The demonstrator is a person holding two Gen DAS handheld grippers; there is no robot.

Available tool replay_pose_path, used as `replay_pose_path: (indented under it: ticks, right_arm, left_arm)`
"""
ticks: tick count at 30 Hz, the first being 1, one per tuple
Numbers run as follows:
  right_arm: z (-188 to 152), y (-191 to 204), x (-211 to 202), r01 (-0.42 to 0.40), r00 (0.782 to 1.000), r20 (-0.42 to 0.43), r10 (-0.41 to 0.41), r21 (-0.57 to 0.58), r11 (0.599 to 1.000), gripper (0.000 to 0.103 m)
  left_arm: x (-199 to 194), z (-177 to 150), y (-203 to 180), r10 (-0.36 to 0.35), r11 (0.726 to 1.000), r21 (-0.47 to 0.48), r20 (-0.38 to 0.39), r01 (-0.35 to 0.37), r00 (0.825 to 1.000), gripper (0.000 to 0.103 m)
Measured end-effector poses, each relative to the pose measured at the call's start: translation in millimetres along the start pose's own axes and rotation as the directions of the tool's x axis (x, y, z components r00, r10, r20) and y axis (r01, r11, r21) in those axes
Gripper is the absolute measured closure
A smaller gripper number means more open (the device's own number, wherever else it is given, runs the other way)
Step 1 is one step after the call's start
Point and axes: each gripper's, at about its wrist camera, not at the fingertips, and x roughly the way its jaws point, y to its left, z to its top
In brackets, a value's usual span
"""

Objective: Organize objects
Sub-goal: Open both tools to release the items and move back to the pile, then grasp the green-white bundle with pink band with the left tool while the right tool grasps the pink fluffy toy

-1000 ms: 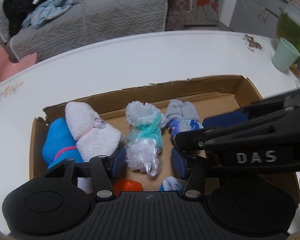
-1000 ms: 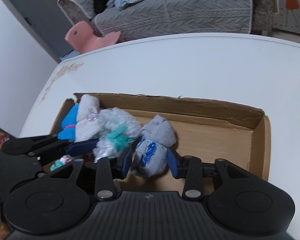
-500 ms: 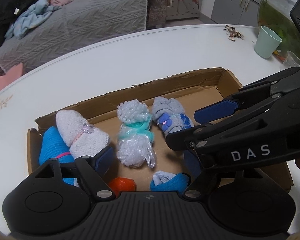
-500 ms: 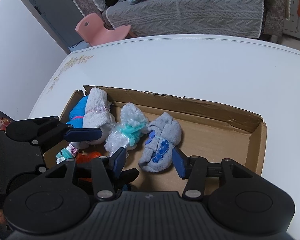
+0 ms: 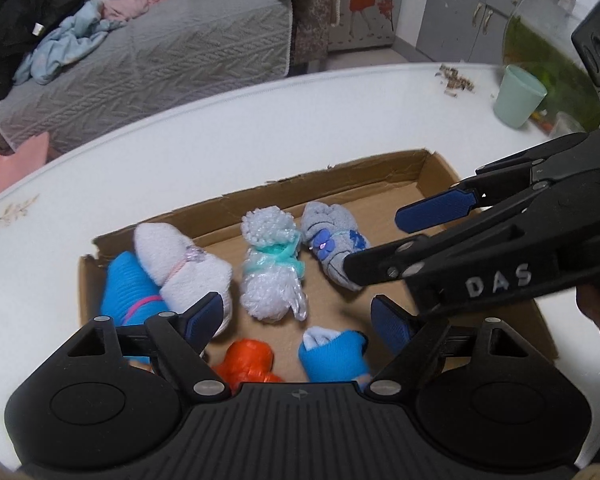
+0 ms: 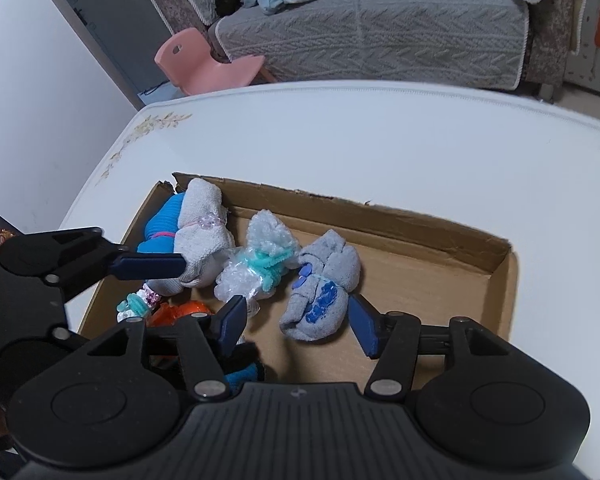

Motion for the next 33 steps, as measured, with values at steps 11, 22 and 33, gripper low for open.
replay_pose_path:
  ticks: [11,22,33]
  right_arm:
    - [-57.2,30.5,-82.7,0.007,0.999,0.048,-0.001,-0.123,0.992,0.04]
    - [-198.9,73.9,-92.3,-0.004,0.997,-0.079,0.024,0.244,0.97,0.036]
    - [-213.4,103.9,-38.7,0.049,0.985,-0.174,-0.002,0.269,0.962,0.037]
  left_arm:
    - [-109.7,-100.1,-7.8,0.002,1.0,-0.013,0.007,-0.002,1.0,0.008]
    - [-98.8,-225.9,-60.8,-0.017,0.969,0.244,-0.106,0.042,0.994,0.012]
    - [-79.3,-230.4,-54.9,-0.029,0.981,0.187,-0.101,0.048,0.994,0.01]
